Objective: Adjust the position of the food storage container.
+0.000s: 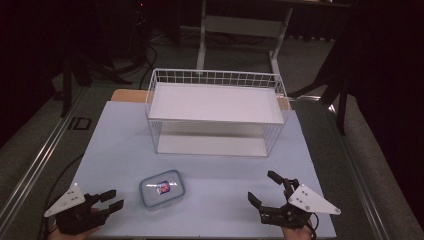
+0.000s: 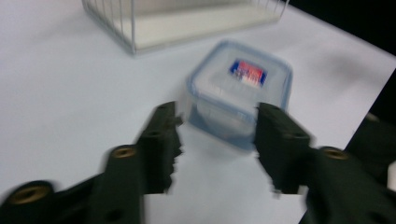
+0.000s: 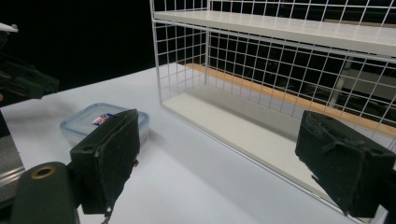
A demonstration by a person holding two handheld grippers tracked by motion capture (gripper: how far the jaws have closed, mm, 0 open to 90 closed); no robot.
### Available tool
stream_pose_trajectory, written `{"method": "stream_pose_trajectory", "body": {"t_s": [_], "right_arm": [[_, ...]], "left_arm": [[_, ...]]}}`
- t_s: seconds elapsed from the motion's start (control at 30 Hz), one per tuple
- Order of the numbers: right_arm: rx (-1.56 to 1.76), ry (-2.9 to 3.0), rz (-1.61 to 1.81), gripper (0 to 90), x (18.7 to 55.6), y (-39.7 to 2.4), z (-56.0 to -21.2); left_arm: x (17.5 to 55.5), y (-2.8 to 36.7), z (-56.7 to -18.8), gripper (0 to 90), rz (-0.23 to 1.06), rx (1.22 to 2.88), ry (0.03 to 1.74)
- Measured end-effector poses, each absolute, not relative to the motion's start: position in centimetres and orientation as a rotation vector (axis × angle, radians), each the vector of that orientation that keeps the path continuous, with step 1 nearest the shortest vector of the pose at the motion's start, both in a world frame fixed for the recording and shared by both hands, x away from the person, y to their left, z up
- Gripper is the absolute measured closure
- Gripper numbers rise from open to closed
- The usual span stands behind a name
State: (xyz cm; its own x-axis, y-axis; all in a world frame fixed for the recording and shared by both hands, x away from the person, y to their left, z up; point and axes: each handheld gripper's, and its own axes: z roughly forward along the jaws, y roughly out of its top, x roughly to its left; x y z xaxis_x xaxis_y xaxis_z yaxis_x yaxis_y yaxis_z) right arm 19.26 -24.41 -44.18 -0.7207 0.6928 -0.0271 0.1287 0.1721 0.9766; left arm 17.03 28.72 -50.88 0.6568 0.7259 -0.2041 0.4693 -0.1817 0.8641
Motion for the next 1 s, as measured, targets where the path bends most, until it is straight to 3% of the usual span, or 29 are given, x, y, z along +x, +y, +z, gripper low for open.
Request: {"method": "stream_pose_trajectory", "body": {"t_s": [0.23, 0.5, 1.0], "right_arm": [[0.766, 1.996, 1.586, 13.7, 19.3, -24.2, -44.3], [0.764, 1.990, 1.595, 13.7, 19.5, -24.3, -44.5], [0.745, 1.997, 1.601, 13.7, 19.3, -24.2, -44.5]], "left_arm": [[19.0, 26.7, -51.3, 89.3, 0.266, 1.999, 0.959], [20.0, 24.3, -52.0, 90.0, 0.253, 2.070, 0.916], [21.4, 24.4, -52.0, 90.0, 0.284, 2.053, 0.960]]}}
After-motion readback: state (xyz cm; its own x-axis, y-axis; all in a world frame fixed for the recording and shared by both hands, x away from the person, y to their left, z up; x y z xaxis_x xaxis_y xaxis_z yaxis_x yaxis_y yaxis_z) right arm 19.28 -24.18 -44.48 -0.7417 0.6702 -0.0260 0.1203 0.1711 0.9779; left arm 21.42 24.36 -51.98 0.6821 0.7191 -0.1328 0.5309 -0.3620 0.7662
